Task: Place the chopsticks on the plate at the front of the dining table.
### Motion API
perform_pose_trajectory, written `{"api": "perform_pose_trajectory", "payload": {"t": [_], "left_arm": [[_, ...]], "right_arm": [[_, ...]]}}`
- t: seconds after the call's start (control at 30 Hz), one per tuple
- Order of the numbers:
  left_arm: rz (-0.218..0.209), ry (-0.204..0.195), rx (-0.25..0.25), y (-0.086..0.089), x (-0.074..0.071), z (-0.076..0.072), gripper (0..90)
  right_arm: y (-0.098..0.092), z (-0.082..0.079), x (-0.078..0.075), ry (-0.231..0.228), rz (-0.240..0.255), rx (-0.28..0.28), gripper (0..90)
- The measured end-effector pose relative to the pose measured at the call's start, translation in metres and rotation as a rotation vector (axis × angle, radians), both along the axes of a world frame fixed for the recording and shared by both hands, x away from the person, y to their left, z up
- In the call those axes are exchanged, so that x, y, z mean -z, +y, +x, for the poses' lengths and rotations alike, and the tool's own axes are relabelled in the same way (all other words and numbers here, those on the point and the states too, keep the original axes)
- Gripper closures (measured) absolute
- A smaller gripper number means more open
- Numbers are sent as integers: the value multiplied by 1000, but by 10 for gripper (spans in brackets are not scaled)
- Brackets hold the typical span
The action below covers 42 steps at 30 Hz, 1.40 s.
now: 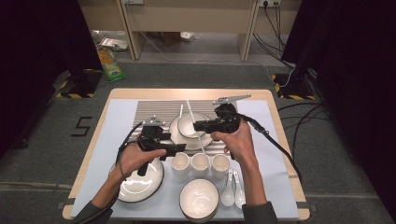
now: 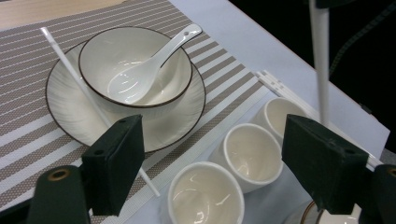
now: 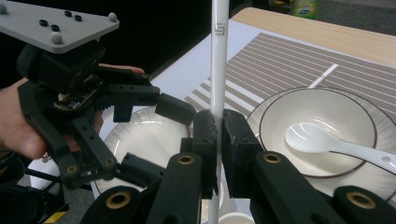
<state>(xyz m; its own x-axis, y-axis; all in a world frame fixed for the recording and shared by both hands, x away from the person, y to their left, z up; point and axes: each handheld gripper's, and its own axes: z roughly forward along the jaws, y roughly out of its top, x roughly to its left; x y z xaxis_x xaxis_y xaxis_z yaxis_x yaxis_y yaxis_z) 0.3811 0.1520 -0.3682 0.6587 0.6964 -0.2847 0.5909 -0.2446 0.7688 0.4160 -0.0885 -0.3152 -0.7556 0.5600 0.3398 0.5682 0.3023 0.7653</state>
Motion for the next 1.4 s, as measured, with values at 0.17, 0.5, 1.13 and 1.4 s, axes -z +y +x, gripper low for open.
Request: {"api": "perform_pose_trajectory", "payload": {"t": [0.17, 0.5, 1.13, 1.4], "left_arm": [[-34, 4, 21, -6, -3, -2, 208], [-93, 19, 56, -19, -2, 0, 423], [-121, 86, 85, -19, 4, 2, 819], [-99, 110, 84, -11, 0, 3, 841]], "right_arm": [[6, 4, 2, 12, 18, 5, 844], [15, 6, 7, 22, 68, -6, 844], [23, 3, 5, 22, 113, -46, 843], [26, 0, 3, 12, 119, -63, 839]]}}
